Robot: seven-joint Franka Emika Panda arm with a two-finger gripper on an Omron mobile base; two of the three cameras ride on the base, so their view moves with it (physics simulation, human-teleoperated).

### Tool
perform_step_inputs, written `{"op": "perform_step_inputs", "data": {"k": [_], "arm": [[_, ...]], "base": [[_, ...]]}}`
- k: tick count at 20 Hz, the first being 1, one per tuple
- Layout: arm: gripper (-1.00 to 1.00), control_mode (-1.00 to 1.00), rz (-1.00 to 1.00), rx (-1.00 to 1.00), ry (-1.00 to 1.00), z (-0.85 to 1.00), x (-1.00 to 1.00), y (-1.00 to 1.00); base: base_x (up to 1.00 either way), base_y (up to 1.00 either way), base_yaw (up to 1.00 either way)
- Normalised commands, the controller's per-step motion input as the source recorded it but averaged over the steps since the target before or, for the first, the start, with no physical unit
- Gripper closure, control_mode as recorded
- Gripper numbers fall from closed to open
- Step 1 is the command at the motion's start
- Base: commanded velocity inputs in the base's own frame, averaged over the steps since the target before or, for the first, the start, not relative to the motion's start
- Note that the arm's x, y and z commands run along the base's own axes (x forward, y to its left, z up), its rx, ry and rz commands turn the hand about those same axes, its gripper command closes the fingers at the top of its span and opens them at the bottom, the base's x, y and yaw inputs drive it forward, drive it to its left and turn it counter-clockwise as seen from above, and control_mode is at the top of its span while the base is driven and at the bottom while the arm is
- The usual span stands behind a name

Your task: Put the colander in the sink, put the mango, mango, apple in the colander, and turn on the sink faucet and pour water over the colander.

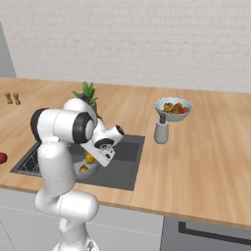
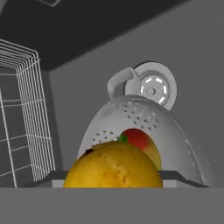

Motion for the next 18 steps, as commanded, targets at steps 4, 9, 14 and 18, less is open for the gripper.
{"op": "perform_step_inputs", "data": {"k": [4, 9, 14, 18], "arm": [[1.00, -1.00, 0.05, 0.00, 0.03, -0.50, -0.02, 0.14], [1.00, -1.00, 0.04, 0.00, 0.02, -0.90, 0.00, 0.10], [-1.00, -1.00, 0.03, 0.00, -0.02, -0.59, -0.16, 0.02], [-1.00, -1.00, 0.01, 0.00, -0.12, -0.05, -0.71, 0.01]], "base": [[0.00, 0.00, 0.00], [0.00, 0.00, 0.00], [0.00, 0.00, 0.00], [0.00, 0.00, 0.00]]}}
